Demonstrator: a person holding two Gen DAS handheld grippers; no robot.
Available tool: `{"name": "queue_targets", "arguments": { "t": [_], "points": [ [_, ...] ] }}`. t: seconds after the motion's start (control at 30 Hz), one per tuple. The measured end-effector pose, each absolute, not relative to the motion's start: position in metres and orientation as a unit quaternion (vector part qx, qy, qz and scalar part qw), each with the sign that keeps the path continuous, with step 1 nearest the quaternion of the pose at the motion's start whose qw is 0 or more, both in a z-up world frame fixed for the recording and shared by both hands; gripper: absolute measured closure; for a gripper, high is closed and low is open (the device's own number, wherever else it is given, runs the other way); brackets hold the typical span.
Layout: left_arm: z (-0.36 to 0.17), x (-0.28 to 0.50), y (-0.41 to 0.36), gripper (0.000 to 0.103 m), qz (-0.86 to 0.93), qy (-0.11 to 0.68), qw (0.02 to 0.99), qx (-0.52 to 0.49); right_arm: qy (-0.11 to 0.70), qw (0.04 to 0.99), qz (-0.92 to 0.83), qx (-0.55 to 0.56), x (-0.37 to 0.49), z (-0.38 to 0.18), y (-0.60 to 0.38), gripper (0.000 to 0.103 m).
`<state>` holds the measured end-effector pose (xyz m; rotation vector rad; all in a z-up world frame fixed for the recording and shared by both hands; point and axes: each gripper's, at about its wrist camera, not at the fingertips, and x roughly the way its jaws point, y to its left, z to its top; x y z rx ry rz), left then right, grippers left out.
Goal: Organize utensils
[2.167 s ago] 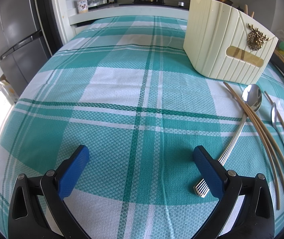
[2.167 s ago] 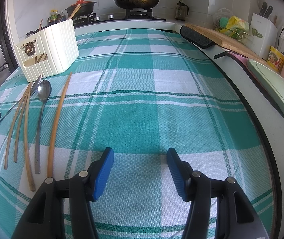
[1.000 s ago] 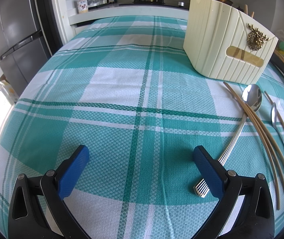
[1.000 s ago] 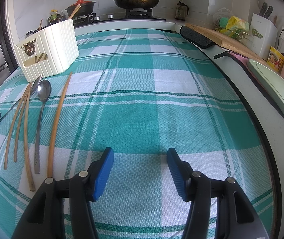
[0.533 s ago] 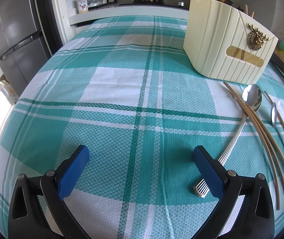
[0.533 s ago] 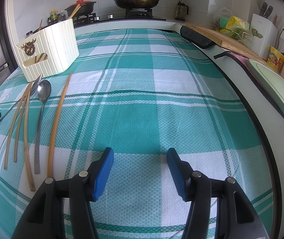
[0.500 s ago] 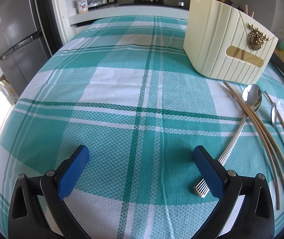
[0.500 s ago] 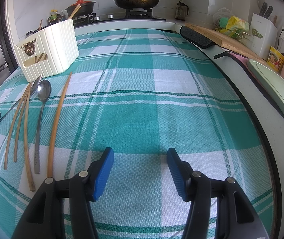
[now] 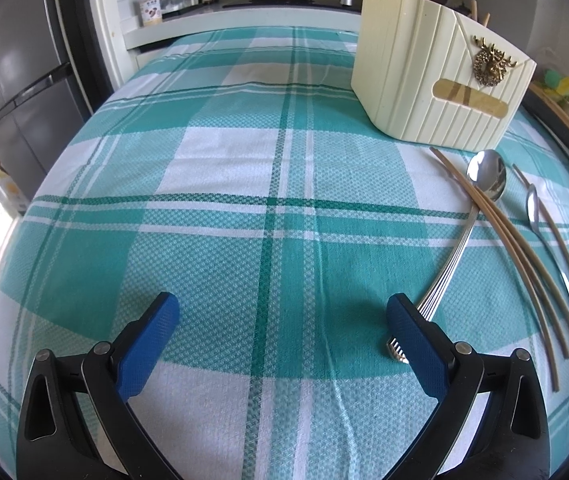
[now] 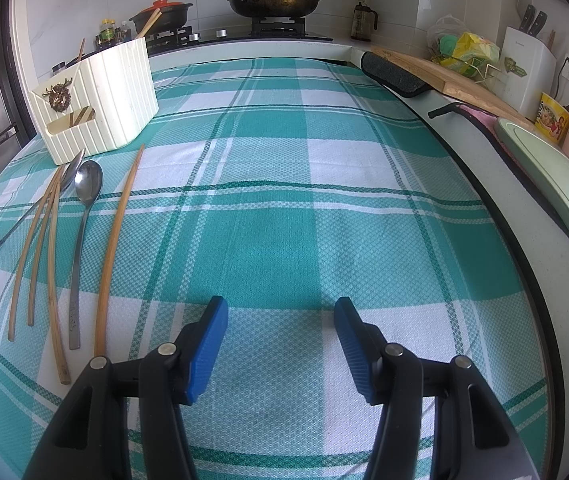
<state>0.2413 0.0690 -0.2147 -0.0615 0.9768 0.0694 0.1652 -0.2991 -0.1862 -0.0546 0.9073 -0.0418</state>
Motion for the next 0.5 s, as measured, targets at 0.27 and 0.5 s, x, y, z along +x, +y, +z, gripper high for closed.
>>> {"name": "queue_targets", "arguments": {
  "t": [0.27, 0.5],
  "points": [
    [-0.175, 0.203, 0.064, 0.001, 0.011, 0.411, 0.911, -0.031, 0.438, 0.898, -0.019, -0.024, 0.165, -0.186, -0.299, 0.046],
    [-0.152, 0.180, 0.072, 0.001, 0.001, 0.390, 0.920, -0.043, 0.438, 0.898, -0.023, -0.028, 0.165, -0.186, -0.299, 0.046]
  ]
}}
